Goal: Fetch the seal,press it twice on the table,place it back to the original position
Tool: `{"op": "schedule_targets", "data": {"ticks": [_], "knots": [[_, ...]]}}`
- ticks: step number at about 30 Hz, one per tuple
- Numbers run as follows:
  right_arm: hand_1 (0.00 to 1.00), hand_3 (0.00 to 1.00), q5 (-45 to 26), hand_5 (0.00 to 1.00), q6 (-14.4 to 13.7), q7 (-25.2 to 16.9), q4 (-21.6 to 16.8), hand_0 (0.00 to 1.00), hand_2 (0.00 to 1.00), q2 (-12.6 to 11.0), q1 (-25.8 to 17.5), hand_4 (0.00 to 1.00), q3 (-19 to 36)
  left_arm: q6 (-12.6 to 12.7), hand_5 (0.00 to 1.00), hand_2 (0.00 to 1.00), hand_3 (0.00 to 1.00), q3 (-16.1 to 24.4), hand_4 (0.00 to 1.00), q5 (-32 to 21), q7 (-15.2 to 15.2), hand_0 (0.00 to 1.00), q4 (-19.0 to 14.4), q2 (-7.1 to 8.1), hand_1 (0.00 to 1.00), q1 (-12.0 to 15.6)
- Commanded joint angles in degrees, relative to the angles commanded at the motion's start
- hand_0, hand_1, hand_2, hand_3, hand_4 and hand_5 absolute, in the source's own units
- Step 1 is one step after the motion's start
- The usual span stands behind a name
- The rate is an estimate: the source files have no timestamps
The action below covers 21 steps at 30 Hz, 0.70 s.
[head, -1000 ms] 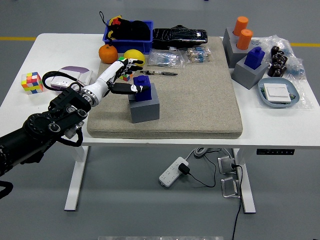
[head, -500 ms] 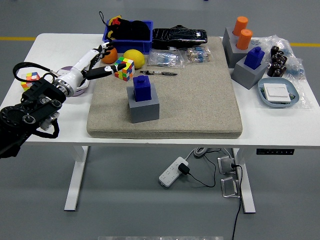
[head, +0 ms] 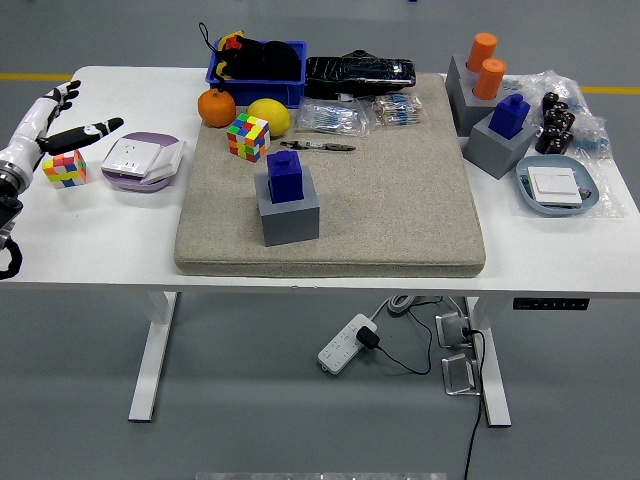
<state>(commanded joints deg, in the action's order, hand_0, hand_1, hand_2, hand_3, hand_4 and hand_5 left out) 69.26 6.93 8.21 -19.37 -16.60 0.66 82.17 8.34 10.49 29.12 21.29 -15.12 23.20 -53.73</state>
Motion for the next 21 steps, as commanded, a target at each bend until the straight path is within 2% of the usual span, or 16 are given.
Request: {"op": "schedule_targets", "data": {"ticks": [6,18,21], "knots": [[0.729,0.706,-0.1,0.514,0.0,0.0,0.0,0.830,0.693,0.3,0.0,0.744,0.2,-0.1,0.474,0.998,0.993,1.5,0.998,0.4,-0.7,0.959,0.7,1.02,0.998,1.2],[0.729,0.706,-0.1,0.513,0.0,0.0,-0.1,0.830,0.693,0.3,0.1,0.743,0.6,0.0,0.466,0.989,0.971,1.6,0.995,1.0,-0.8,0.943,0.4,1.18,0.985,1.6],[0.729,0.706,-0.1,0.513,0.0,0.0,0.0,0.830,0.693,0.4,0.2,0.743,0.8,1.0,0.466,0.989,0.971,1.5,0.995,1.0,0.0,0.943,0.3,1.02,0.985,1.4]]}}
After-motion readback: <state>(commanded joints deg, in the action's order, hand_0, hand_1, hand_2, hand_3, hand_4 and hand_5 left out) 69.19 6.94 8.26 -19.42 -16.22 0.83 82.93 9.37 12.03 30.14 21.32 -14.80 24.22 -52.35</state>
